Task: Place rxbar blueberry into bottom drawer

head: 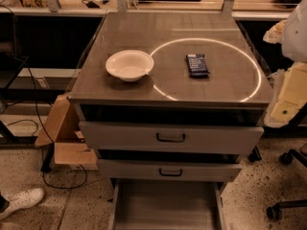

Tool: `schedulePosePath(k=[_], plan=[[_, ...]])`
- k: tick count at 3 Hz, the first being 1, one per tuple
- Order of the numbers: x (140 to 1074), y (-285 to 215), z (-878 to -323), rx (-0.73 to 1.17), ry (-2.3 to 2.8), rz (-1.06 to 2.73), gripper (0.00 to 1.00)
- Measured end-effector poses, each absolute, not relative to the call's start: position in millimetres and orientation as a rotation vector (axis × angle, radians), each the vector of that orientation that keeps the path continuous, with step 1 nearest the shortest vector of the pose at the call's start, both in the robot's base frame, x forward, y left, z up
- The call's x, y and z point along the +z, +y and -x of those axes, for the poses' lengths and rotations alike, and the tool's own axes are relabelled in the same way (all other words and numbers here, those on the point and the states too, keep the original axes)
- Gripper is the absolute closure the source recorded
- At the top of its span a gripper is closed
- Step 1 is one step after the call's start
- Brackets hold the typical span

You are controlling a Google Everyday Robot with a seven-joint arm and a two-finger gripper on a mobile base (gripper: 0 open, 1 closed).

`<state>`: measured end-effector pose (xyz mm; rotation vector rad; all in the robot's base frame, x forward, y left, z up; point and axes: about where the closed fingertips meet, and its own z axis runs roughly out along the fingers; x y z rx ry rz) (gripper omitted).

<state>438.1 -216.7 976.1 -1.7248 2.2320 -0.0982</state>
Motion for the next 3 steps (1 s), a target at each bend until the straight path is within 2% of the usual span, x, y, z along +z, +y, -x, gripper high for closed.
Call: schedulePosePath(k=[3], plan=[[942.7,-189.3,-466.5,-0.169,2.336,1.689,0.00]])
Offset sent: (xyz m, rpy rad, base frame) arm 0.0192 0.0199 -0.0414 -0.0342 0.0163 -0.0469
